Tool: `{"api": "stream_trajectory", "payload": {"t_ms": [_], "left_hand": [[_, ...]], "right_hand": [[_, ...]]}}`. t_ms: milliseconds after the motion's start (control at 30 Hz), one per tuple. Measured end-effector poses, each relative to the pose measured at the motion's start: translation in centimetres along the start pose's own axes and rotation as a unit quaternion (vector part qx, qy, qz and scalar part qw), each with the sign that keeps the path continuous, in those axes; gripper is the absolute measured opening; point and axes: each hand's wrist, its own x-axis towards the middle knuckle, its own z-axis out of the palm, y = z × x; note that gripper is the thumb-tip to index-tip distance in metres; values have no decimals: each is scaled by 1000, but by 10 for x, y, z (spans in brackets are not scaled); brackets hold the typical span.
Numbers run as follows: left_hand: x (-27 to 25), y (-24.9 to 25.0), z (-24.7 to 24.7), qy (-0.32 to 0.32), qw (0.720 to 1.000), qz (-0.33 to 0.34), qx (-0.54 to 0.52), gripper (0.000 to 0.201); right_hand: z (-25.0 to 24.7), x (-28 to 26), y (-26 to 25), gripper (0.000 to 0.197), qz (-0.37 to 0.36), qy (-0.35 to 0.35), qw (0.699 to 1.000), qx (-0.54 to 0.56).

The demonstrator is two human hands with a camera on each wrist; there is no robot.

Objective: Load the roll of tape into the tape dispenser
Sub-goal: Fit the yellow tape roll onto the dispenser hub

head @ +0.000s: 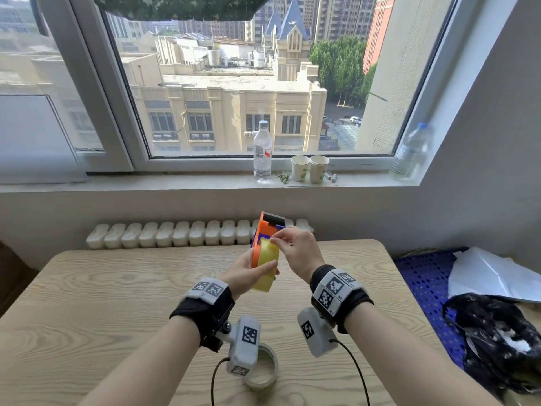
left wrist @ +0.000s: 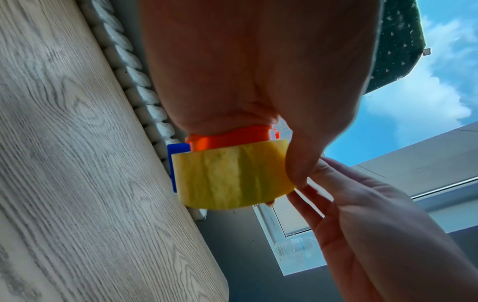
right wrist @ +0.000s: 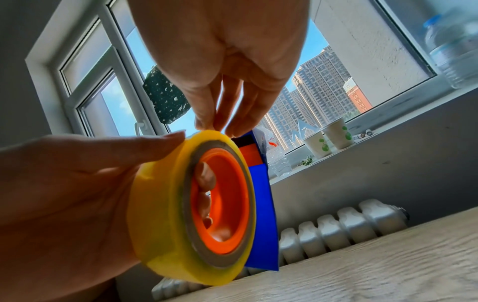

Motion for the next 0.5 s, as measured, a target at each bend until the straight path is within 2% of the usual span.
{"api": "stream_trajectory", "payload": {"t_ms": [167, 233, 300, 400, 500], "left_hand": [[2, 4, 4, 51, 999, -12, -4, 37], [0, 5, 4, 51, 998, -18, -9, 37], [-3, 6, 3, 48, 999, -13, 20, 28], [-6, 2, 0, 49, 996, -10, 69, 26], [-8, -1, 2, 52, 996, -9, 75, 12]], "right_hand": [[2, -2, -6, 10, -2, 3, 999, 49], [4, -1, -6, 10, 6, 17, 999, 51], [2, 1, -5, 11, 20, 26, 998, 44], [-1, 3, -9, 14, 41, -5, 999, 23], [0, -1, -12, 13, 35, -30, 999, 9]]}}
